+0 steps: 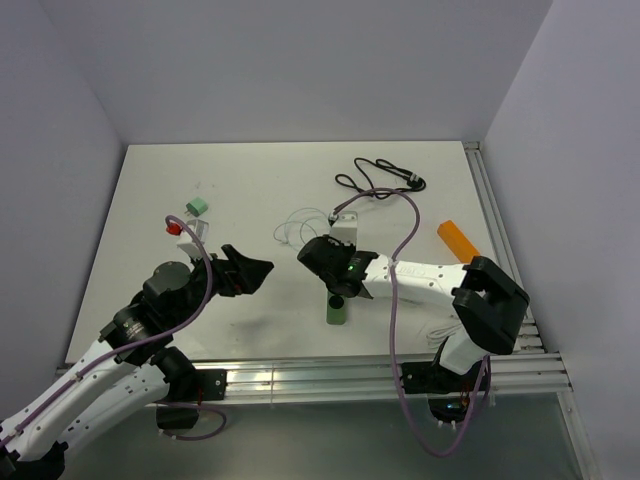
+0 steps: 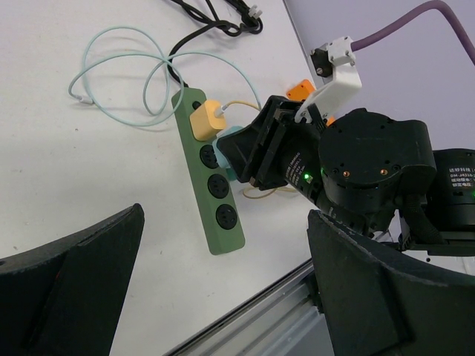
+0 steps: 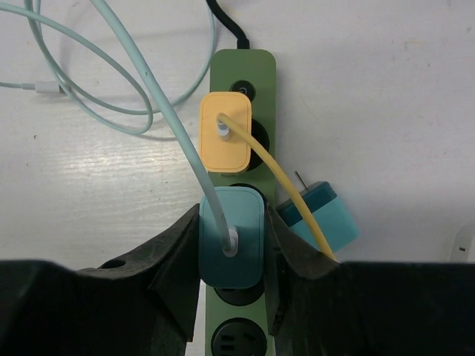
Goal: Insert the plug
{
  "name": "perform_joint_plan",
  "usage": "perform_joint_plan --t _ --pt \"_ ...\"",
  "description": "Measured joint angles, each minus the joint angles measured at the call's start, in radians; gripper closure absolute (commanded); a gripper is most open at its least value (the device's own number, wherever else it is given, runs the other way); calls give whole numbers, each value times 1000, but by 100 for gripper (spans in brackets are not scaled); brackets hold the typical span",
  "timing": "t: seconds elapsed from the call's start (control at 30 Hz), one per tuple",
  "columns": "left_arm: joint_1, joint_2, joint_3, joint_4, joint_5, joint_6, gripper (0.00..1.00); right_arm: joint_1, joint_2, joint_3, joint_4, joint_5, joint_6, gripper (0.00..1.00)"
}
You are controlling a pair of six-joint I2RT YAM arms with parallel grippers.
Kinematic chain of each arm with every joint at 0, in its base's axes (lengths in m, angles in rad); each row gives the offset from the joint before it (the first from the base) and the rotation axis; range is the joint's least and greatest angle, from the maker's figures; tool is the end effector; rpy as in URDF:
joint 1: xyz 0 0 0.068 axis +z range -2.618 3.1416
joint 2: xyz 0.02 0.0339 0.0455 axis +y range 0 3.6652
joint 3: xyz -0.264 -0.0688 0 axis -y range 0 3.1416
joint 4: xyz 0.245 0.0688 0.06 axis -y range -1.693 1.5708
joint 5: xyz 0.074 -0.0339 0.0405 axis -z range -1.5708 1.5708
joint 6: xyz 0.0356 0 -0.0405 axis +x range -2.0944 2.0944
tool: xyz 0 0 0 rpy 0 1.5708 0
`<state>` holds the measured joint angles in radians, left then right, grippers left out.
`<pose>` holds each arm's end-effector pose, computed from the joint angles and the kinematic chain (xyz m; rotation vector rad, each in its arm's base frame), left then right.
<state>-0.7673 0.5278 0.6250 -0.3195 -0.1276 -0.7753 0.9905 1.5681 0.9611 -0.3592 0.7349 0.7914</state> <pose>0.1014 -0.0915 0.3059 -0.1046 1.9004 -0.9718 0.1909 0.2477 0.2044 0.0444 2.2269 0.0012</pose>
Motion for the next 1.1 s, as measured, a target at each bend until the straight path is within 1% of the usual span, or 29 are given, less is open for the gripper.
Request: perform_joint_plan --t 0.27,0.57,1.1 --pt "0 0 0 0 0 0 3 0 20 -29 52 50 -5 100" --pt "0 -1 0 -1 0 0 3 4 54 -35 125 63 -16 100" --pt "0 -2 0 0 9 0 3 12 55 -35 109 72 38 100"
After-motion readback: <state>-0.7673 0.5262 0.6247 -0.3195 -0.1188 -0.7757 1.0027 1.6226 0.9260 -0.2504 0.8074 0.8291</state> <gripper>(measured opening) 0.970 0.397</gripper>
